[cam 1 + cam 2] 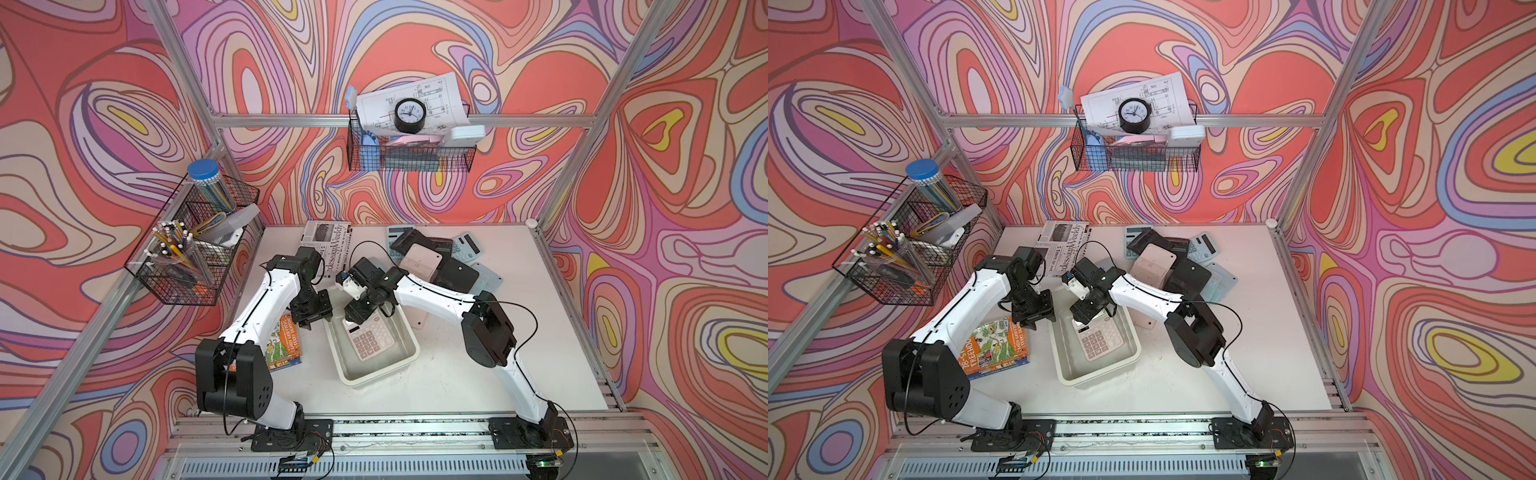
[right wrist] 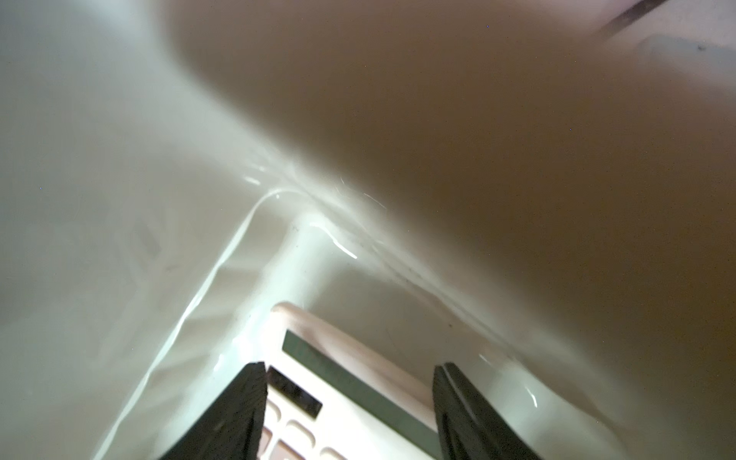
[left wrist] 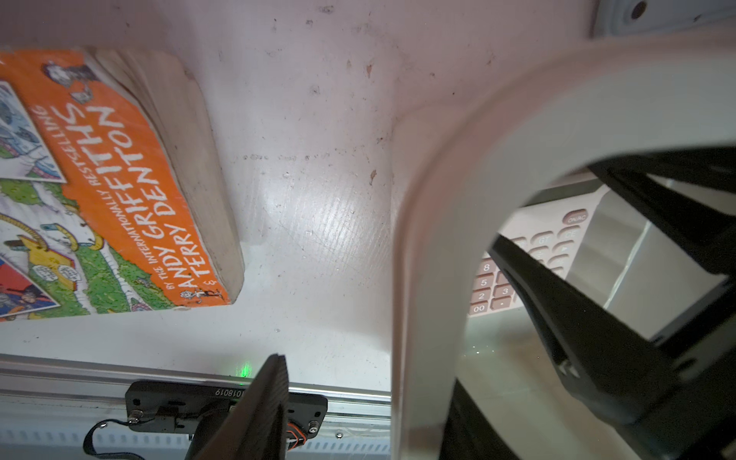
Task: Put the calculator in the storage box
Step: Adjust the calculator in the storage box.
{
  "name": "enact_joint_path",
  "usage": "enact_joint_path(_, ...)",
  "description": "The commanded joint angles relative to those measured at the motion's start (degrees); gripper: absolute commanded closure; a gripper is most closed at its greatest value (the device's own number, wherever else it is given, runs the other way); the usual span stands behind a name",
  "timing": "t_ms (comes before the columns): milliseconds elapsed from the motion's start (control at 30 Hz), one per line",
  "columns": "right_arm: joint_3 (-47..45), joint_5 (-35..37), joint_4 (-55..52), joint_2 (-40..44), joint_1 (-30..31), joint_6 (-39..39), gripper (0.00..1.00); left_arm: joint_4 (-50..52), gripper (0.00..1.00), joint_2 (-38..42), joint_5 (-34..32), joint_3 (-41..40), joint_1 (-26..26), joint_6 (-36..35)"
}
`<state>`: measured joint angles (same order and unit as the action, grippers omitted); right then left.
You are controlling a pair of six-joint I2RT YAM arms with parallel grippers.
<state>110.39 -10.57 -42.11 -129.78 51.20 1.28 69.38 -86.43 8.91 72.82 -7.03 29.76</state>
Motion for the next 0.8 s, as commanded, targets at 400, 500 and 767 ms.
enact_joint_path(400, -7.97, 13.1, -2.32, 7.1, 3.9, 4.34, 0.47, -0.33, 0.63, -0.69, -5.59, 2.77, 0.52, -7.58)
enact_joint_path(500, -5.59, 17.5, -3.33, 4.83, 3.91, 7.1, 0.5, -0.86, 0.7, -0.93, -5.23, 3.29, 0.52, -10.06)
enact_joint_path(767, -1.67, 17.84, -1.77, 2.19, 3.51, 13.75, 0.46, -1.75, 0.82, -0.22, -1.98, 2.52, -1.05, -11.17)
